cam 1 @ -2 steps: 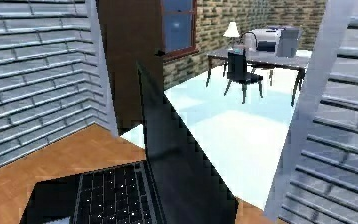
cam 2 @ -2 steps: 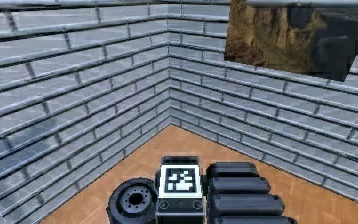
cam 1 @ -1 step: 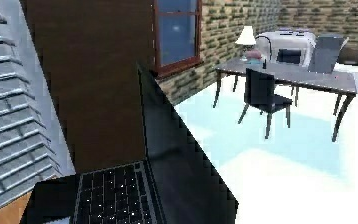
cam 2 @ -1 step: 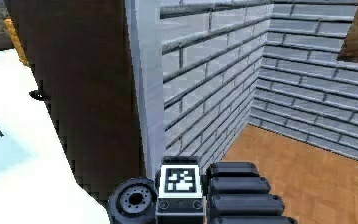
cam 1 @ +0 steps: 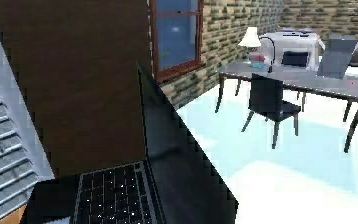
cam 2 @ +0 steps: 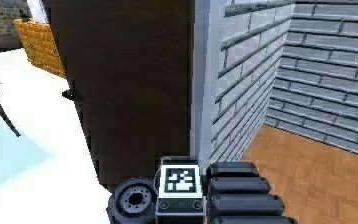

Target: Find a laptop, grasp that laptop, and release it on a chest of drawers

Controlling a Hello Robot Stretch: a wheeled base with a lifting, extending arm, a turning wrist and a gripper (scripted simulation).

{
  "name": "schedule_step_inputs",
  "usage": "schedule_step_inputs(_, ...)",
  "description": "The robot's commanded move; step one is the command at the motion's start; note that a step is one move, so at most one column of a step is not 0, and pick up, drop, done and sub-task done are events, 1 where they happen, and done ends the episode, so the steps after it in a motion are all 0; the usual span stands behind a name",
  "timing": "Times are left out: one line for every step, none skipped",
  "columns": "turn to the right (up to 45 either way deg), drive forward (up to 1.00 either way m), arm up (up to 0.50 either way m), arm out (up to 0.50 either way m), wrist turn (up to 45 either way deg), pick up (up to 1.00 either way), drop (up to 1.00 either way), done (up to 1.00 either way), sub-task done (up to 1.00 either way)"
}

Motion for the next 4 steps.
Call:
schedule_step_inputs(30.0,0.00,0.00,0.00,0.0,0.00,0.00,0.00,0.00)
schedule_step_inputs(0.0,0.10,0.00,0.00,0.0,0.00,0.00,0.00,0.00)
schedule_step_inputs(9.0,0.00,0.00,0.00,0.0,0.00,0.00,0.00,0.00)
schedule_step_inputs(0.0,1.00,0.00,0.00,0.0,0.00,0.00,0.00,0.00)
